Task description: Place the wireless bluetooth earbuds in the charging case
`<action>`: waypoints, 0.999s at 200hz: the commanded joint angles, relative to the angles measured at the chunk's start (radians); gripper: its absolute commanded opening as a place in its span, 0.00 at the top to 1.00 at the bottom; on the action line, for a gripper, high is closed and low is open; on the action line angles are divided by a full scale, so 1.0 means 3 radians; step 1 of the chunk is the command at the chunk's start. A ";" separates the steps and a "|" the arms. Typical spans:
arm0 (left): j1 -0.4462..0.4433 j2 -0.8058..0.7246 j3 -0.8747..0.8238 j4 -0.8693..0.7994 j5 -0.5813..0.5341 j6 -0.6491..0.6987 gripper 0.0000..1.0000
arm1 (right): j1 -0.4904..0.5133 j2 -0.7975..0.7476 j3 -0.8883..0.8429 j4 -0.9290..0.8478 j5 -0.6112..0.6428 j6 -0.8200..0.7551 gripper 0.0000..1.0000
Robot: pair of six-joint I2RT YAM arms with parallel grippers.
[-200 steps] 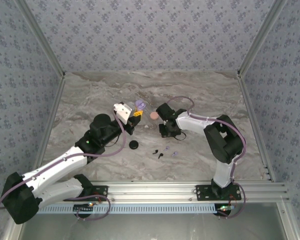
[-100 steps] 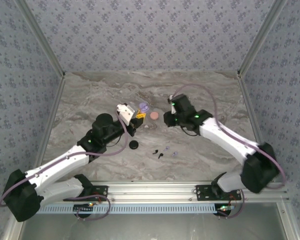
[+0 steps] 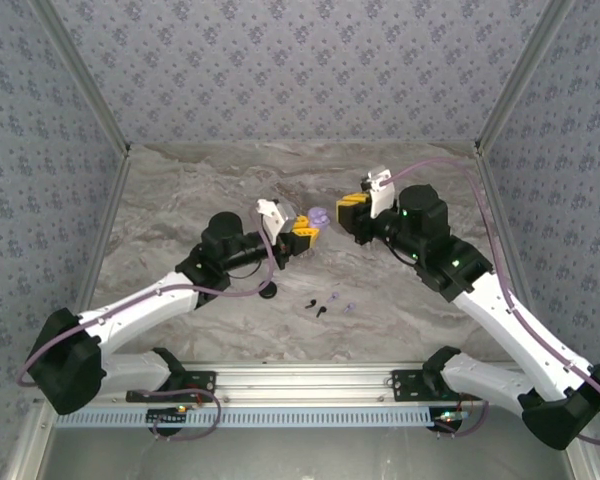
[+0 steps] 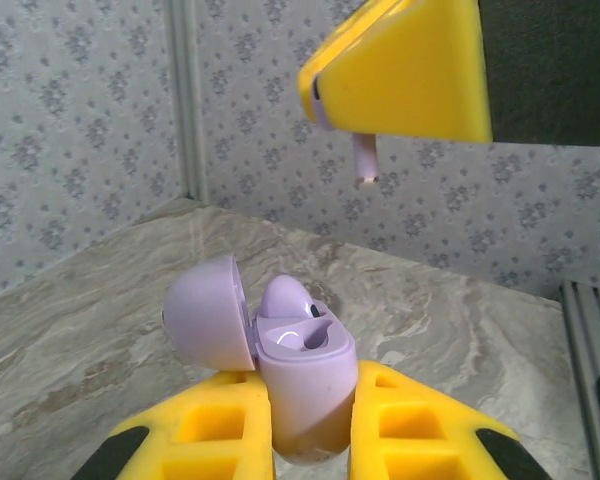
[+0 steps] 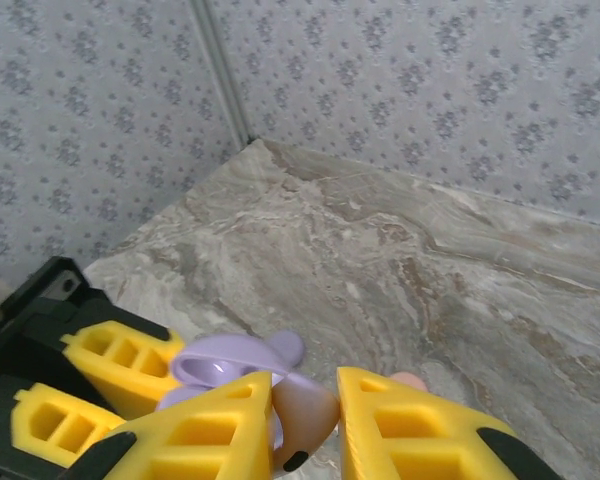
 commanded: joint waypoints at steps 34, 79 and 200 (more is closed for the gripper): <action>-0.0017 0.0076 0.0150 0.0269 0.0307 -0.0120 1.00 | 0.0121 0.0057 -0.0002 0.0228 -0.0126 -0.0141 0.77; -0.0016 0.0117 0.0169 0.0316 0.0329 -0.0157 1.00 | 0.0138 0.0090 -0.0065 0.0233 -0.0157 -0.0121 0.77; -0.0014 0.0106 0.0158 0.0265 0.0292 -0.0144 1.00 | 0.0143 0.0111 -0.0157 0.0080 -0.0199 -0.0103 0.76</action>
